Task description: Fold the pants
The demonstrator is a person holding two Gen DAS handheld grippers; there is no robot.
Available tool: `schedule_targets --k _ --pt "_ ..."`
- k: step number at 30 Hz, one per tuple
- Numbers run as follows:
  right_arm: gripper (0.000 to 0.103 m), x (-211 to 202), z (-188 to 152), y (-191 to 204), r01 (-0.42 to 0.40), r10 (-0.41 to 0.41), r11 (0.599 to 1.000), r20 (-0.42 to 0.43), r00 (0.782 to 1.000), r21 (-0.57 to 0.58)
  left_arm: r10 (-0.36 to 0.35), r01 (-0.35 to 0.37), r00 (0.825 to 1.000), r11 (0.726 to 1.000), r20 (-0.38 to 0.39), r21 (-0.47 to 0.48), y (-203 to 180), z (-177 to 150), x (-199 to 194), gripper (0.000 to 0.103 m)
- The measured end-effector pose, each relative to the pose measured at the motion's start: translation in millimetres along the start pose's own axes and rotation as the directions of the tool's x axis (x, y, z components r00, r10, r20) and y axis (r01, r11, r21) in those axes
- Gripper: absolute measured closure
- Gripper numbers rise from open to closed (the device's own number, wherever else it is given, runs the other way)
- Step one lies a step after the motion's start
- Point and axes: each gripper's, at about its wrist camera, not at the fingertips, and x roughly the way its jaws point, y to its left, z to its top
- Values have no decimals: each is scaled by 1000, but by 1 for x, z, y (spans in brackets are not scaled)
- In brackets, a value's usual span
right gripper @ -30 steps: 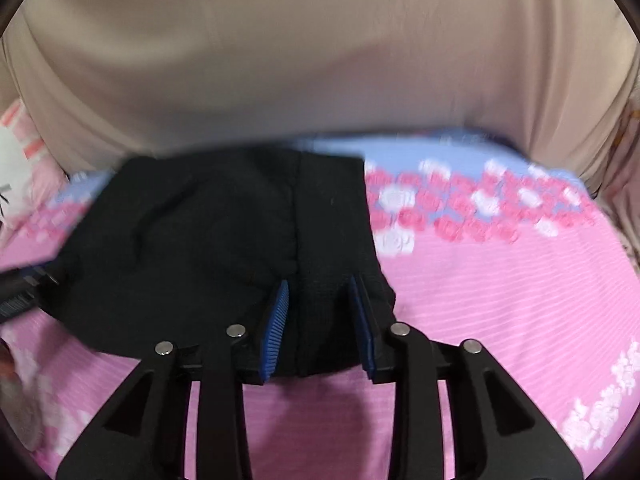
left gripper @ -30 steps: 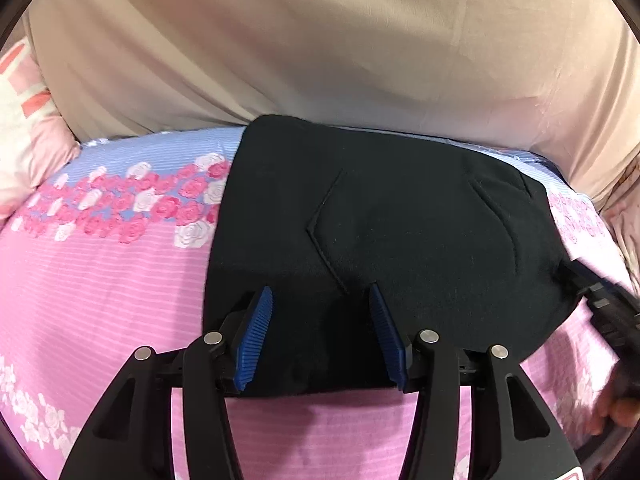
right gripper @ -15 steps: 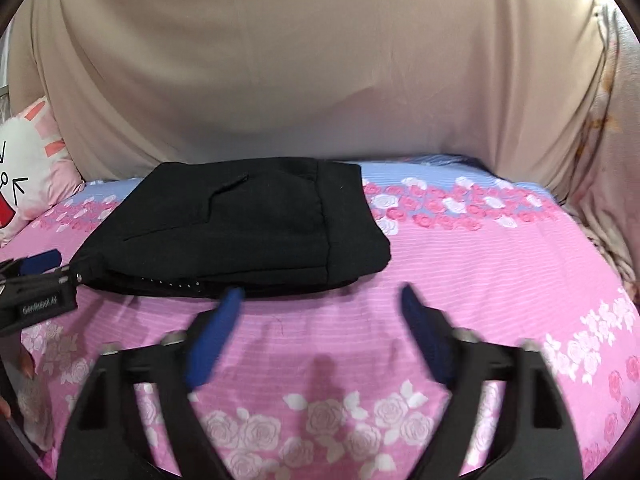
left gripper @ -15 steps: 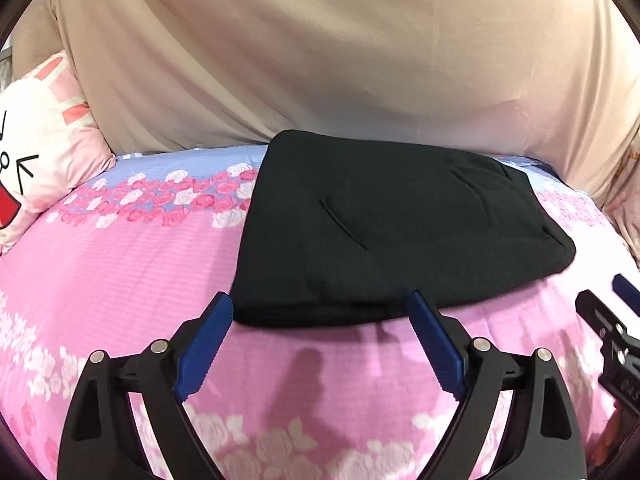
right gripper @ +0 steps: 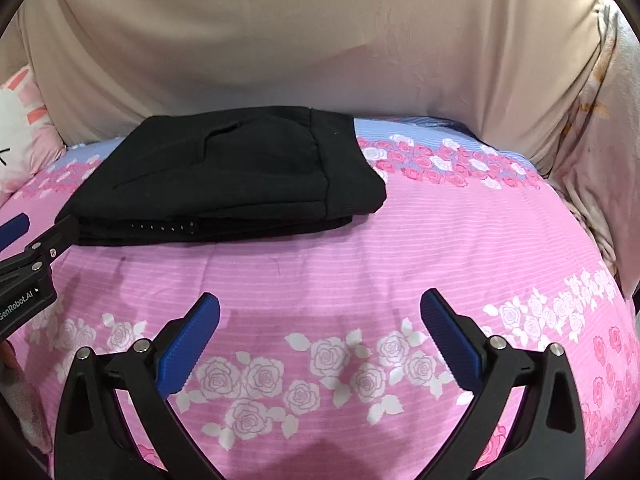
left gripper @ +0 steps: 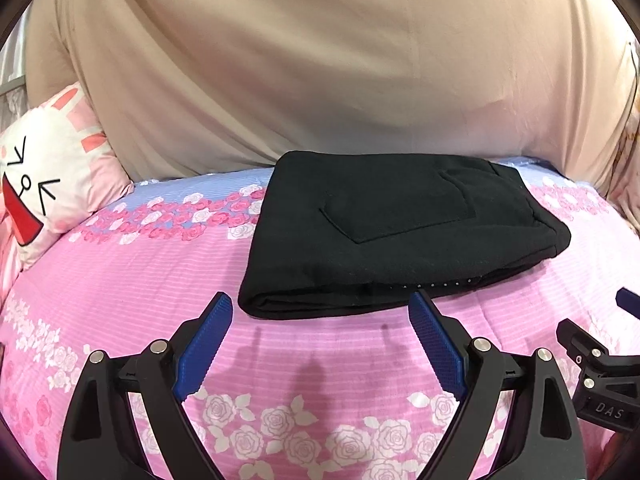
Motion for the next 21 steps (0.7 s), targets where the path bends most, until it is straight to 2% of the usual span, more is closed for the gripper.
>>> schedule_targets --k 5,11,21 --pt "5 0 -3 -2 -5 5 1000 -13 1000 15 -6 5 1000 999 -8 -45 8 -1 2 16" --pt "5 -5 -7 -3 2 -2 1000 -7 1000 22 -15 15 1000 999 -9 -43 7 -2 3 16" --pt "5 -5 -6 -5 -3 3 1000 -6 1000 22 14 -16 999 997 -29 -69 10 -3 4 16"
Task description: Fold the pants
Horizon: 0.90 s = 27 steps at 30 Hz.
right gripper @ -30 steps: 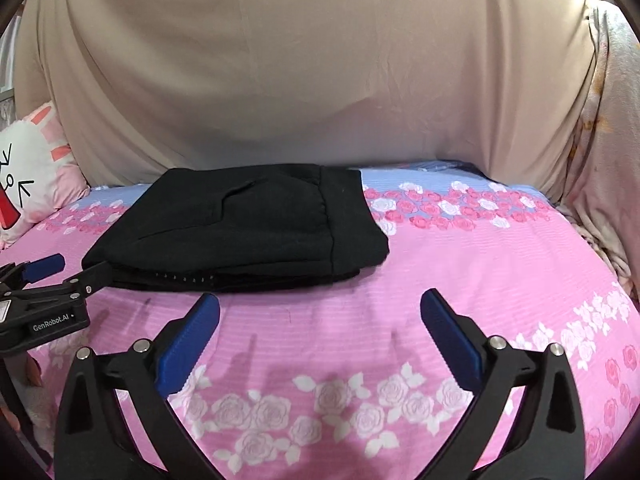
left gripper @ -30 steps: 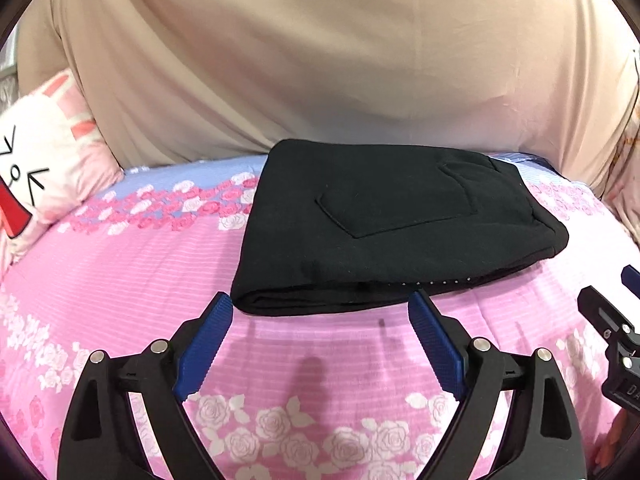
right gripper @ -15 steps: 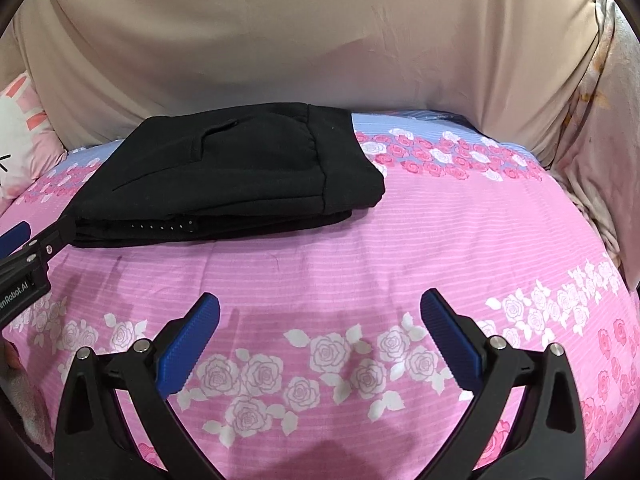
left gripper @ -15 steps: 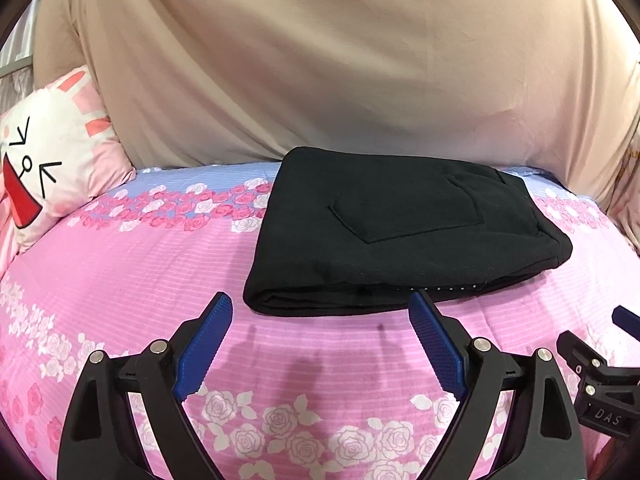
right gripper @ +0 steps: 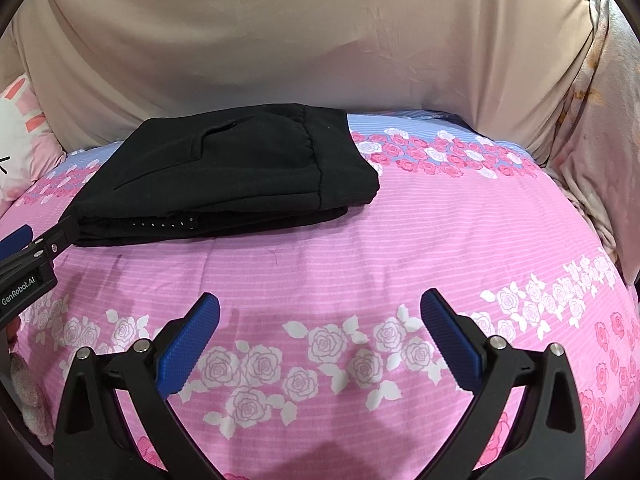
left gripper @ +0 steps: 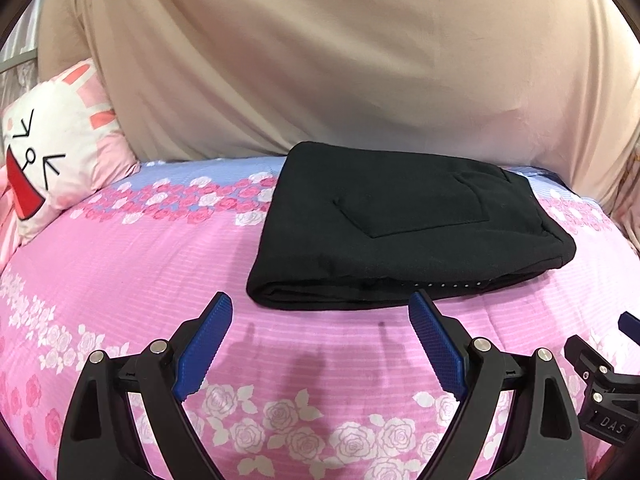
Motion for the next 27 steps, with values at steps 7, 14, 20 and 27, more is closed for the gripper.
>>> schedule_targets --k 7,14,20,27 --pt "5 -1 -1 2 0 0 1000 2 1000 5 -8 8 1000 1000 -15 -13 -1 -2 -3 16" --pt "5 -1 -1 2 1 -1 1000 4 1000 5 16 -15 1000 999 -5 44 -10 -3 -5 16" --pt "5 -1 -1 3 3 -3 1000 4 1000 7 5 -4 1000 999 -13 49 -11 -4 -7 16" --pt "5 -2 -1 3 3 -3 1000 4 1000 7 3 -1 1000 997 -18 77 -17 -7 -8 16"
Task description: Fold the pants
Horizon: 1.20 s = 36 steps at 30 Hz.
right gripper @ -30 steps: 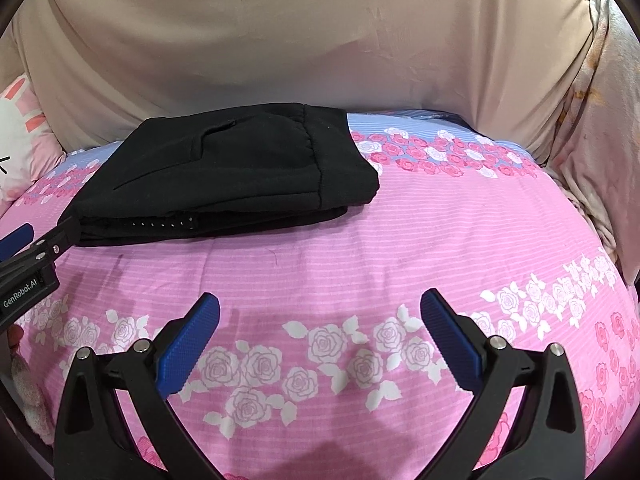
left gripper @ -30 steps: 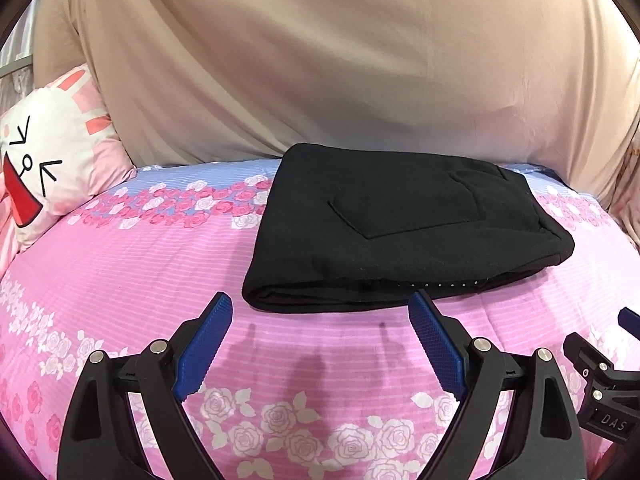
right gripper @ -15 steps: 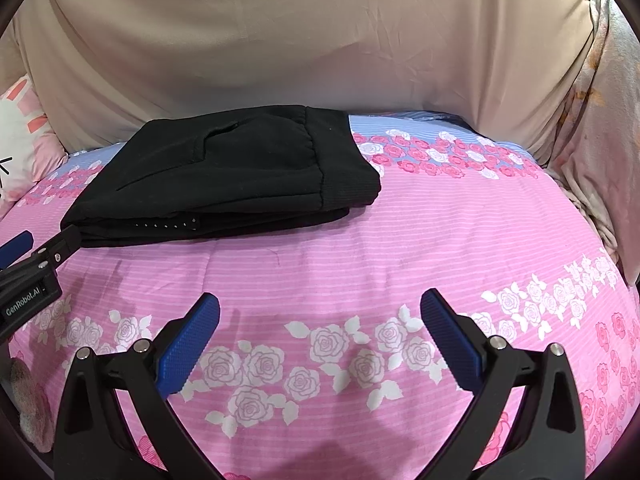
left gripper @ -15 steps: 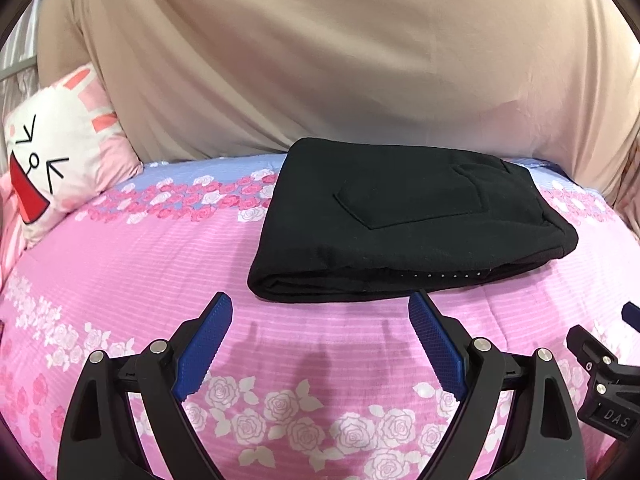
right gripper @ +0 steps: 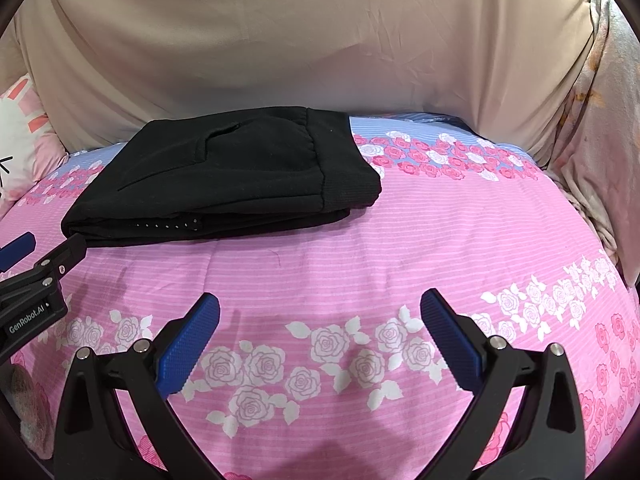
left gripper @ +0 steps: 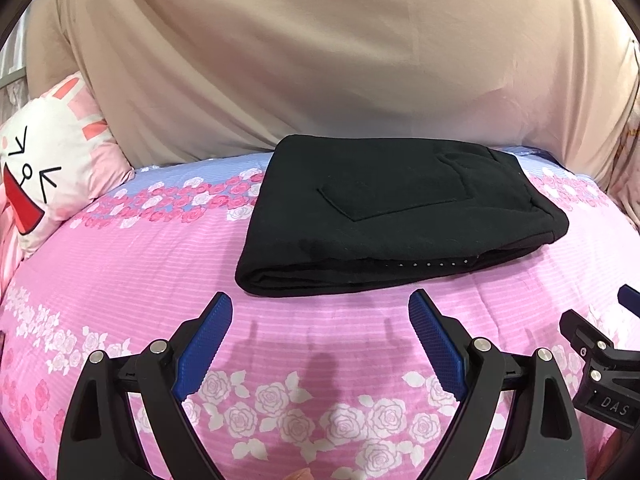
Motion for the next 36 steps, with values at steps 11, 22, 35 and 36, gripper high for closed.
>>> schedule_targets --k 11,22,35,36 --pt "5 0 -1 1 2 -2 1000 1 1000 0 -13 13 999 1000 -30 -14 2 -1 0 15" --pt "5 -1 1 1 4 -4 1000 1 1000 2 -12 11 999 1000 -36 -13 2 -1 2 11" --pt "5 -6 1 6 -4 4 1000 7 1000 1 -27 27 998 1000 -56 -1 -1 -1 4 11" --pt "5 -6 1 6 -3 3 1000 7 1000 1 -27 27 998 1000 -55 1 -2 -1 4 11"
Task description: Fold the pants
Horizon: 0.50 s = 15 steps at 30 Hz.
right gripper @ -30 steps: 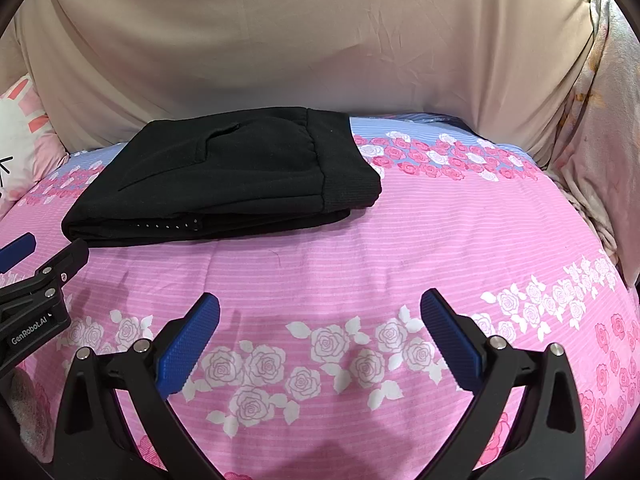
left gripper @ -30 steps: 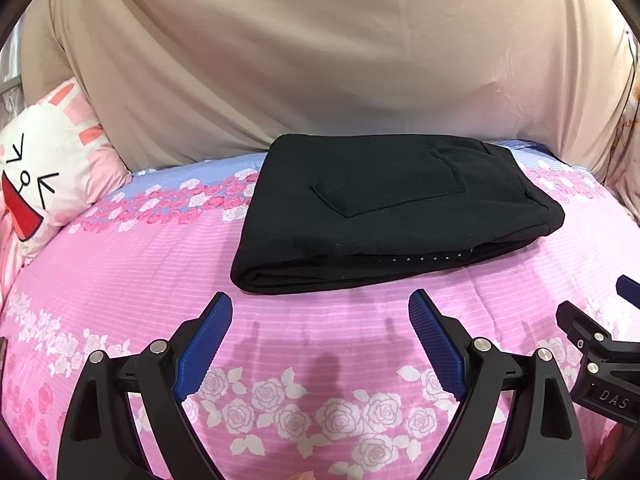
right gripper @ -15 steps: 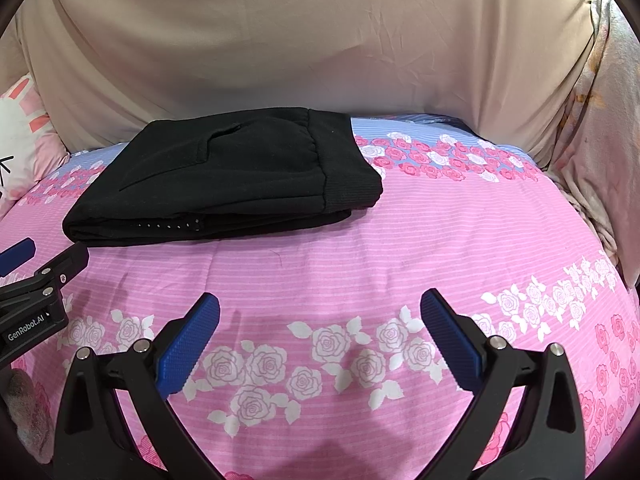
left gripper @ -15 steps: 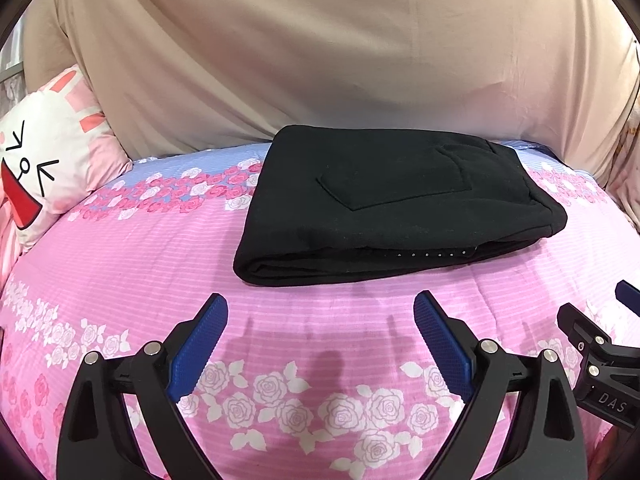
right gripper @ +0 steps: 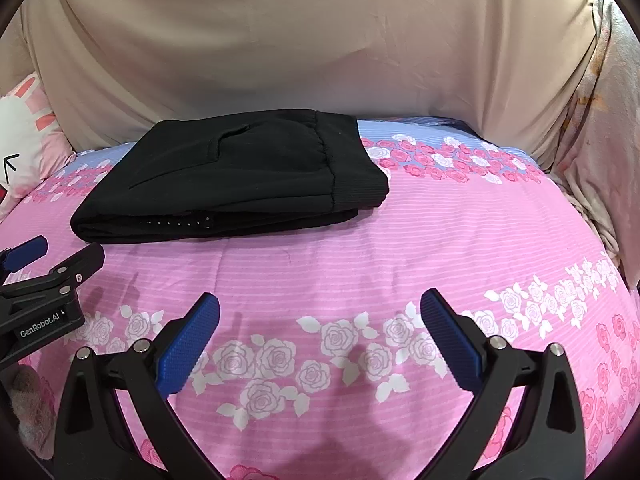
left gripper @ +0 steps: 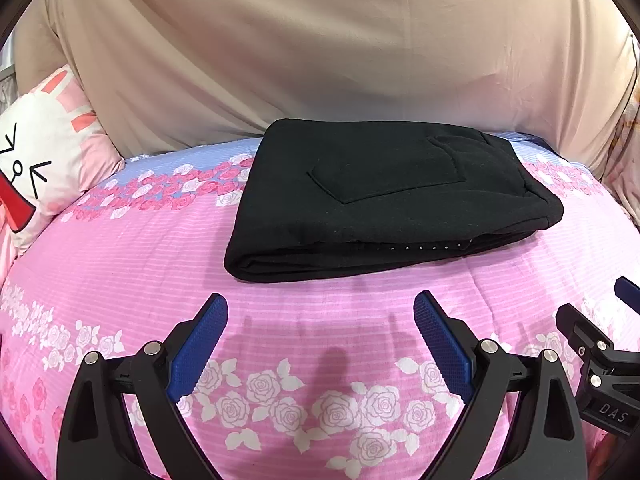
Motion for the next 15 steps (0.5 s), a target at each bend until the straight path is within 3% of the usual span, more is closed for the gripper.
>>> schedule_targets --k 7,15 --pt "5 0 0 1 1 -1 1000 0 1000 0 19 -18 1000 1000 -9 20 -4 -2 1 11" --pt "5 0 -1 1 2 -2 1000 0 1000 1 8 -9 998 1000 58 23 -4 -7 -9 11"
